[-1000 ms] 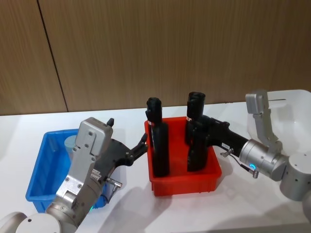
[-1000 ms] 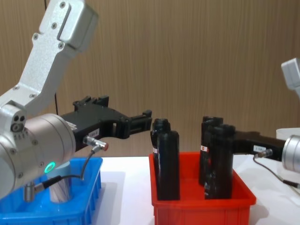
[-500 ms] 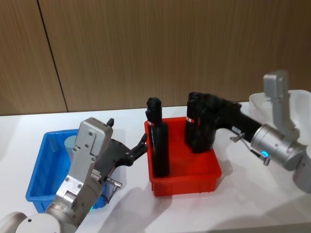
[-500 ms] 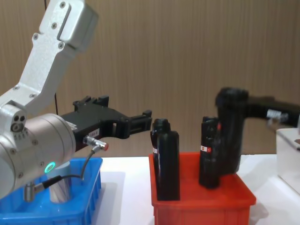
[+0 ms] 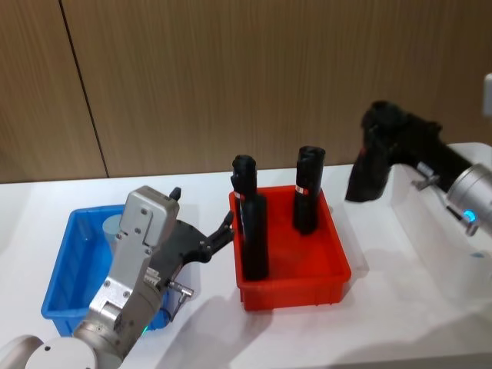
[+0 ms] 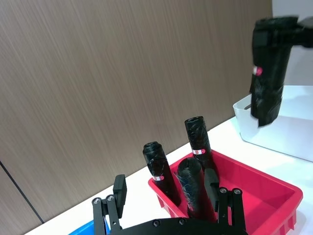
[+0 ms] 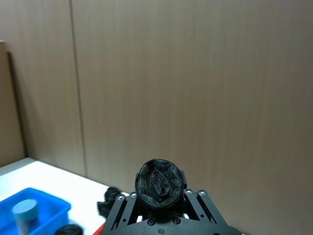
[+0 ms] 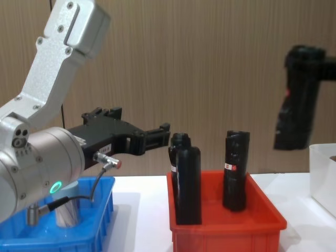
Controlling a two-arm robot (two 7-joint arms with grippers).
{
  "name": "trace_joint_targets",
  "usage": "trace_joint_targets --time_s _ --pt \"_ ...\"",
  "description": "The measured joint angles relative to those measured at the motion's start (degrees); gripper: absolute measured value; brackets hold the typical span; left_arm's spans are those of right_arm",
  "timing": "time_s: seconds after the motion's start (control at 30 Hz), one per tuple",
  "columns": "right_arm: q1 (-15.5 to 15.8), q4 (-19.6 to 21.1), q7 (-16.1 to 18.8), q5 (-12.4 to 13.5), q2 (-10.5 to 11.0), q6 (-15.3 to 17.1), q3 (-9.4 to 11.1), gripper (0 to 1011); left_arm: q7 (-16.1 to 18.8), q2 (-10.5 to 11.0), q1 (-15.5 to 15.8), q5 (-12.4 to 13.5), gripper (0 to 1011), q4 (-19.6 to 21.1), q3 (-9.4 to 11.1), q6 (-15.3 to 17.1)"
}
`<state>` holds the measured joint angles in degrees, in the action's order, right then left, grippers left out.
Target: Pick the cotton swabs from the blue box and place them into the white box.
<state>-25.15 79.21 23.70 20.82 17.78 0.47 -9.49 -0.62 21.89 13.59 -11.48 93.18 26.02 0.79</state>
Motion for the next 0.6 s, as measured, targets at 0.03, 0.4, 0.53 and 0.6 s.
trace_joint_targets --time_s 0.03,0.4,0.53,0.6 --pt "0.1 0.6 -0.5 0.0 0.2 0.2 0.2 346 0.0 0.0 0.0 0.0 1004 0.0 0.0 0.0" --pt "2.9 6.7 -7.4 -0.9 3.6 2.4 3.4 346 0.0 0.0 0.0 0.0 1004 0.0 0.0 0.0" --pt "3.6 7.7 -9.5 -1.5 4.7 3.0 4.4 346 0.0 0.0 0.0 0.0 1004 0.0 0.0 0.0" --pt "4.1 8.1 -10.9 -1.9 5.4 3.4 5.1 346 0.0 0.0 0.0 0.0 1004 0.0 0.0 0.0"
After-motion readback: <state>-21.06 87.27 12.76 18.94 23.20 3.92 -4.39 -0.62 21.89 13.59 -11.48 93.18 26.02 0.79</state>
